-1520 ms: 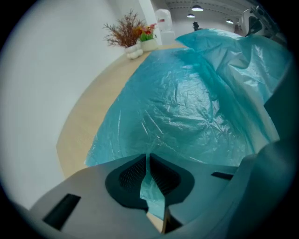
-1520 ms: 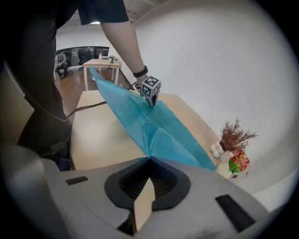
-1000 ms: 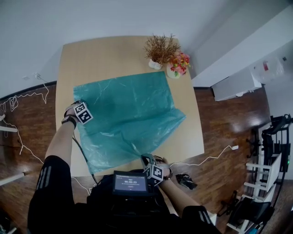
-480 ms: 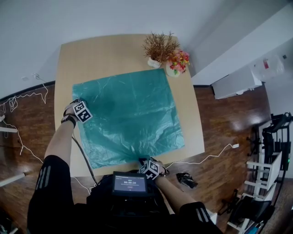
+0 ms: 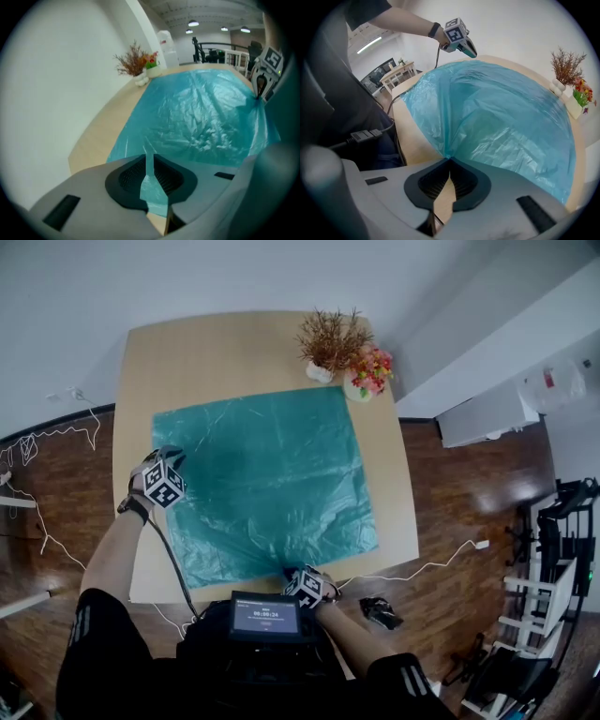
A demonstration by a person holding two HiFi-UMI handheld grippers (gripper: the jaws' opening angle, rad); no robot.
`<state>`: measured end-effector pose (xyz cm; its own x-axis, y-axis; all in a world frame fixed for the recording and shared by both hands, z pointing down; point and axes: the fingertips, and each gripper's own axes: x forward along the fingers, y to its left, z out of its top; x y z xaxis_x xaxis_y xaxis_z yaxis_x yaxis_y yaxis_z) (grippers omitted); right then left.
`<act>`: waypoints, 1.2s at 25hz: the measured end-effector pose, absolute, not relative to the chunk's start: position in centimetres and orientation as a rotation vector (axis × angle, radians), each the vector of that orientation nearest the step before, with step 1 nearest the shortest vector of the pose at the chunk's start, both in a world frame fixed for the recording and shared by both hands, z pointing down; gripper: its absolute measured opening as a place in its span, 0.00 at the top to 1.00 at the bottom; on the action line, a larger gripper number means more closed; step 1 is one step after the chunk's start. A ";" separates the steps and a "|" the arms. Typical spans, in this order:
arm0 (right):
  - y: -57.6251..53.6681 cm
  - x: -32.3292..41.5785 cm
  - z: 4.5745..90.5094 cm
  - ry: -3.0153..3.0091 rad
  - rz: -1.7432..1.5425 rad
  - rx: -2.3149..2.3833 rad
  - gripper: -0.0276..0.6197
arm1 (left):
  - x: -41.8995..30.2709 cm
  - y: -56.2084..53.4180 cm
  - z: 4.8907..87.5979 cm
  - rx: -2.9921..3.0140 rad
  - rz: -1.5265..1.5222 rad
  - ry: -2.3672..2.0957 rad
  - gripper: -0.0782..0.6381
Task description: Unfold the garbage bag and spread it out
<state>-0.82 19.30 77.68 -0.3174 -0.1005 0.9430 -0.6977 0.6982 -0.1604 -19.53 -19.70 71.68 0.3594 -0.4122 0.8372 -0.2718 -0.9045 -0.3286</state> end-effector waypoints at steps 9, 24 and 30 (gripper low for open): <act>19.2 -0.7 77.8 -1.818 0.668 0.595 0.91 | -19.0 -4.1 71.7 -2.797 -1.666 0.598 0.81; 18.8 -0.5 77.2 -1.816 0.680 0.611 0.84 | -21.1 -0.1 77.8 -2.604 -1.907 0.493 0.76; 17.0 0.5 74.5 -1.875 0.686 0.727 0.82 | -22.4 -1.9 78.3 -2.497 -1.921 0.468 0.76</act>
<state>0.46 16.98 74.52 -0.3477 -0.1864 0.9189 -0.7352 0.6624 -0.1438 -22.38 -1.91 78.29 0.2296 -0.2043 0.9516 -0.2561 -0.9559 -0.1435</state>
